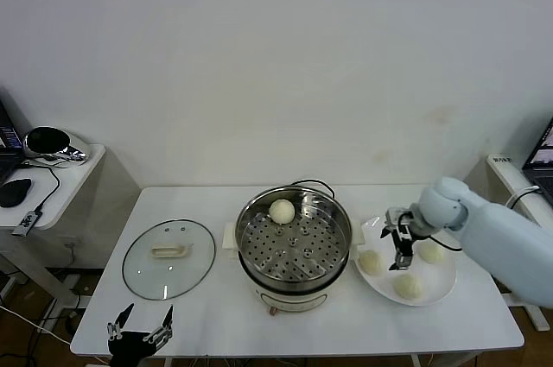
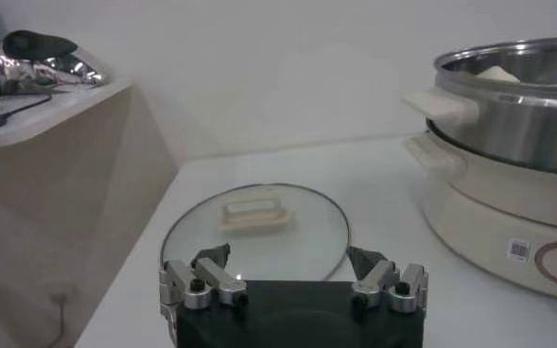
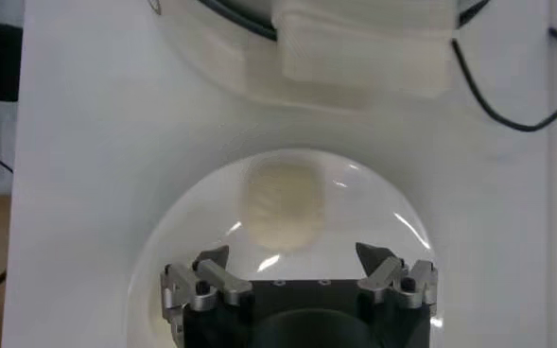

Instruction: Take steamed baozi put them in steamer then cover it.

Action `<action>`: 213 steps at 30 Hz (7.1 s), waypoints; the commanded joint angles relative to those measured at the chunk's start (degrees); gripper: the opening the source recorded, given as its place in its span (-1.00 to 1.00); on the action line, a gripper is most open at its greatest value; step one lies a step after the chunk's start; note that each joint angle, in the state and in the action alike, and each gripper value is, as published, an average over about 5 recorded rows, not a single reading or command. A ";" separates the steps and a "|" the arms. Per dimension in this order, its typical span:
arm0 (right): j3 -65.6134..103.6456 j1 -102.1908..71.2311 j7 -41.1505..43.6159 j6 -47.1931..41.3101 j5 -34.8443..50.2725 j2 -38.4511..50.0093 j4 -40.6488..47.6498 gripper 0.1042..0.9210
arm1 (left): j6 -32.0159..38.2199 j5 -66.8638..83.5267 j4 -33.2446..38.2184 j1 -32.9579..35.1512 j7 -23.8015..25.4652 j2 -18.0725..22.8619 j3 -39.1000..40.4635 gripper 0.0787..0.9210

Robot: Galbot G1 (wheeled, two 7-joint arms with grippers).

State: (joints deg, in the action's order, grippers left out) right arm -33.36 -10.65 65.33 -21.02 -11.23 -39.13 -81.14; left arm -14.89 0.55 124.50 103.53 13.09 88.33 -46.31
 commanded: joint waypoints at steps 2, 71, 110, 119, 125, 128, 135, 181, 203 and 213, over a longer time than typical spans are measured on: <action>1.22 -2.87 -1.52 0.38 -1.16 -3.82 4.16 0.76 | 0.04 -0.12 -0.23 0.07 -0.04 0.02 0.02 0.77; -27.36 44.00 5.37 -6.11 23.80 12.01 -13.34 0.28 | 0.31 -0.92 -1.14 -3.13 -0.08 -1.49 1.23 0.77; -36.23 36.99 -0.74 -20.54 34.78 -37.24 7.87 0.29 | -0.25 -0.50 3.86 -3.83 -1.25 0.95 -0.08 0.77; -35.99 33.09 -2.09 -20.47 32.00 -39.15 10.79 0.28 | -0.25 -0.03 3.22 -4.14 -1.30 0.76 -0.17 0.77; -35.26 32.46 -2.11 -19.93 30.14 -40.45 13.11 0.29 | -0.33 0.20 3.57 -4.16 -1.18 0.77 -0.16 0.77; -35.22 32.54 -2.42 -19.86 29.53 -39.94 12.66 0.31 | -0.33 0.20 3.57 -4.11 -1.19 0.86 -0.07 0.77; -33.31 33.72 -2.85 -19.94 30.26 -36.55 9.64 0.68 | -0.34 0.13 3.59 -4.21 -1.18 1.04 0.26 0.77; -1.12 0.04 9.28 3.38 -1.00 11.01 -4.57 0.76 | -0.75 -1.92 3.15 -1.09 -0.66 1.86 3.12 0.77; -2.95 -1.23 8.35 4.08 -3.57 4.25 1.51 0.76 | -0.94 -2.51 -0.86 -3.30 -0.42 2.37 3.36 0.77; -3.02 -1.63 7.71 4.03 -4.37 2.55 3.24 0.76 | -0.89 -2.66 -1.46 -3.38 -0.47 2.52 3.36 0.77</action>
State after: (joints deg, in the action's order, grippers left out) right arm -36.64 -11.42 73.42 -17.12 -14.56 -35.28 -79.44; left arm -15.80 -2.05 123.30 100.17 12.65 90.86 -42.97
